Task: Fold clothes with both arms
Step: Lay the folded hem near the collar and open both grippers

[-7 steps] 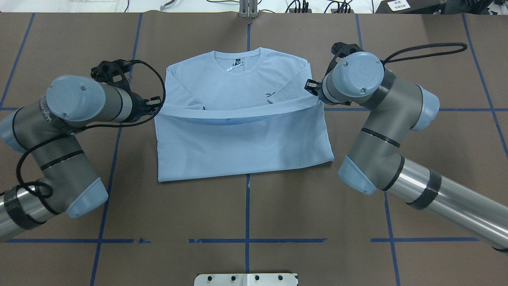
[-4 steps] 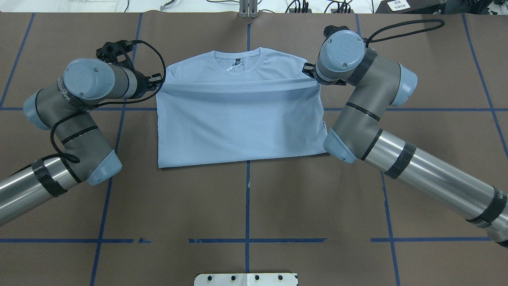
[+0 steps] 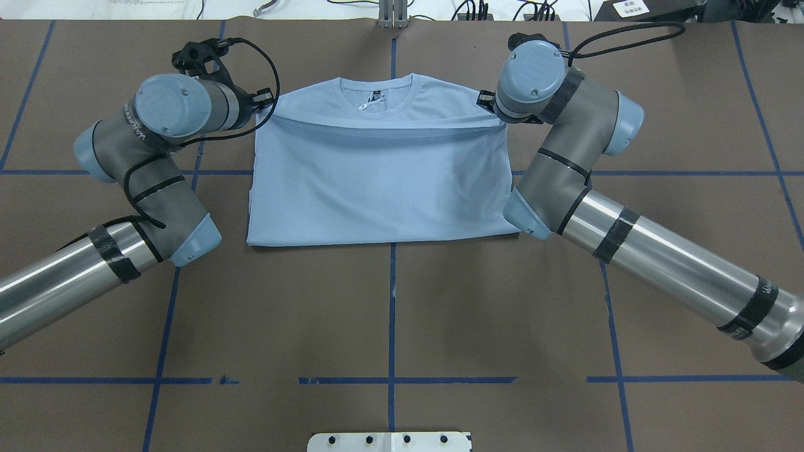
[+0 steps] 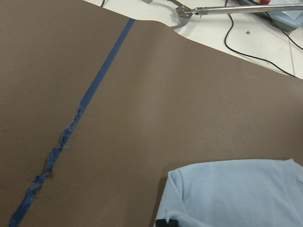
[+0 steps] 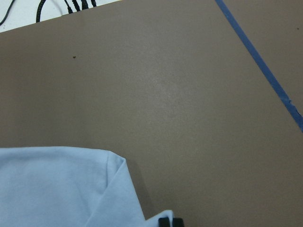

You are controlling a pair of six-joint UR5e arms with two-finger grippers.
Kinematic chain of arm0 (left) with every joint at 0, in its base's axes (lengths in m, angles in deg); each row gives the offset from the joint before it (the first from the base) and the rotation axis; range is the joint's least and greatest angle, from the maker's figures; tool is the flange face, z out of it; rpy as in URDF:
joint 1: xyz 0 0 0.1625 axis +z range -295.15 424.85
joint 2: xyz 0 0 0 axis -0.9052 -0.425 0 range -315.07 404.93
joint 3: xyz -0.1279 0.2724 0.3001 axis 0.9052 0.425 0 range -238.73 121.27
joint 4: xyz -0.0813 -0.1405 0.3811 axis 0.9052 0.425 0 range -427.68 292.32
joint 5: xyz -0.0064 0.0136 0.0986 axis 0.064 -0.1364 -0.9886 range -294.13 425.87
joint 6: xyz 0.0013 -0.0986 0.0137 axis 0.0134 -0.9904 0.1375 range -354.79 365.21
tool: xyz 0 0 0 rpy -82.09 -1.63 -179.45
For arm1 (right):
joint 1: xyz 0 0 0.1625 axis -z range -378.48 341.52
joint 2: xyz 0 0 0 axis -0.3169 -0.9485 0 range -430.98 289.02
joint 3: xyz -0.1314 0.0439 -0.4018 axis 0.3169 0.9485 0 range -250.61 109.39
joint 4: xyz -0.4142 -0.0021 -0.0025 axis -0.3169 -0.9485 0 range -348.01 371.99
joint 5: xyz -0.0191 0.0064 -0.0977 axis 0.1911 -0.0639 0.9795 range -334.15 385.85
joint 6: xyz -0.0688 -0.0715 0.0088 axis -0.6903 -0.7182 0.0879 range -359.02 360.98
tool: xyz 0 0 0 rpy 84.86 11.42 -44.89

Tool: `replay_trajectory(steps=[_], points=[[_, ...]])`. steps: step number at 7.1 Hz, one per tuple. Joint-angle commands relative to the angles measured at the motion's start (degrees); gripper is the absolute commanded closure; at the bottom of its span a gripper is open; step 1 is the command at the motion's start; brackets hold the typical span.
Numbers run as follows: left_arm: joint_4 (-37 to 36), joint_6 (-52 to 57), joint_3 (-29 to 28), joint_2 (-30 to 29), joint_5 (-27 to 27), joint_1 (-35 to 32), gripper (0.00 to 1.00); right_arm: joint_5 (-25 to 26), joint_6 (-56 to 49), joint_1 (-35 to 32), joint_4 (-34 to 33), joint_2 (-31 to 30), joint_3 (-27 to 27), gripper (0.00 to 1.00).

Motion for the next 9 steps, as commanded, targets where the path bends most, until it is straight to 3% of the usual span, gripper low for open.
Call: replay_trajectory(steps=[1,6,7,8,9], points=[[0.2,1.3,-2.1,-0.8,-0.1,-0.5,1.00,0.0,-0.1,-0.6,0.1,2.7,2.8,1.00],[0.8,1.6,-3.4,-0.5,-0.1,-0.9,1.00,-0.3,0.0,-1.4,2.0,5.3,7.4,1.00],[1.7,1.5,-3.4,-0.6,-0.1,-1.0,0.90,-0.1,-0.1,-1.1,2.1,5.3,8.1,1.00],[2.6,1.5,-3.4,-0.4,0.0,-1.0,0.72,0.0,-0.1,-0.9,2.1,5.4,8.1,0.29],[3.5,1.4,-3.7,-0.4,0.0,-1.0,0.60,0.7,0.5,-0.8,2.1,5.8,8.1,0.00]])
